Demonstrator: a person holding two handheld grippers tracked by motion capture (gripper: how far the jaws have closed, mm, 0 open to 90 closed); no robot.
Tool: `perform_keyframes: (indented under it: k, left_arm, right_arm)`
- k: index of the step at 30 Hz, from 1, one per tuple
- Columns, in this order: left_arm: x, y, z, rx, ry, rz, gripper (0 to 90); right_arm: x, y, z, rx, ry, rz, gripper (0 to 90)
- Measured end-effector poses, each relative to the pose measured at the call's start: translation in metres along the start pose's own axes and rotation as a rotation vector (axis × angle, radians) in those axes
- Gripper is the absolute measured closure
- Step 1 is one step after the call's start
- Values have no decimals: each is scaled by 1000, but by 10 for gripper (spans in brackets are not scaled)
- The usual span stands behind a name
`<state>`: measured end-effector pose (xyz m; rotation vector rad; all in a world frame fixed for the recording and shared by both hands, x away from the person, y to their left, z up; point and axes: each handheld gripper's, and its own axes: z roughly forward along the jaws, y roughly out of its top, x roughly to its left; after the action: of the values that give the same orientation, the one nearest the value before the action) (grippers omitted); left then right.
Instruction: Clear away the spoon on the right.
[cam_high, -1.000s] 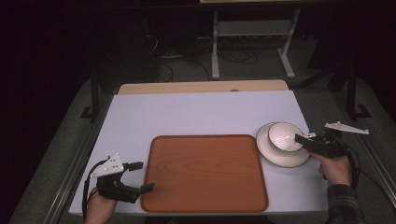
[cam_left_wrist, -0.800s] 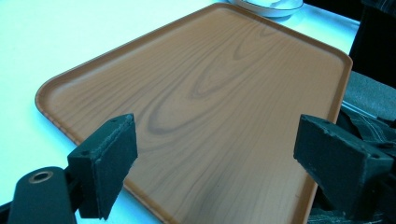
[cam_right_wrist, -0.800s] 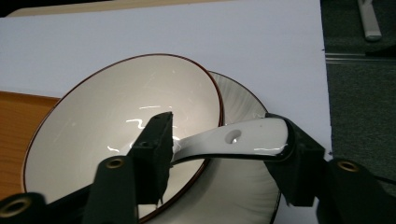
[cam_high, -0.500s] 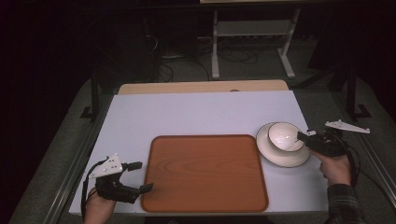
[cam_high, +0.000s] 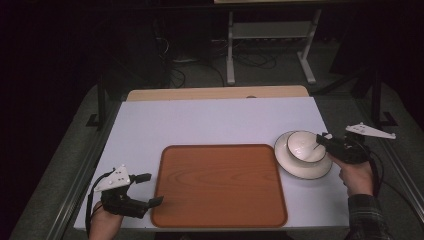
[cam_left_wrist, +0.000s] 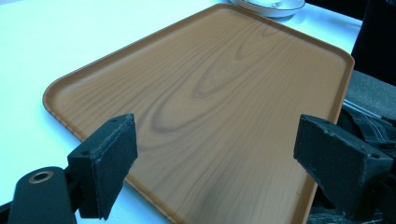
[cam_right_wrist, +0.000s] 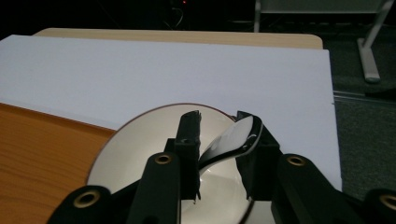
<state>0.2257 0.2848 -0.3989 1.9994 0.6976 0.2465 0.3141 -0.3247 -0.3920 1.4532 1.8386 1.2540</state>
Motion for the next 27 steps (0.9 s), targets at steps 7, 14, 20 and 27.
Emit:
perform_keyframes:
  k: [7,14,20,27]
  left_arm:
    - [0,0,-1,-1,1,-3,130]
    - [0,-1,-1,0,3,-2,130]
    - [0,-1,-2,1,4,-1,130]
    - [0,-1,-2,-1,4,0,130]
  right_arm:
    - [7,7,2,-12,49,-15,801]
    - [11,11,4,-13,83,-36,833]
    - [14,16,3,-21,100,-58,834]
    - [16,20,1,-28,102,-78,834]
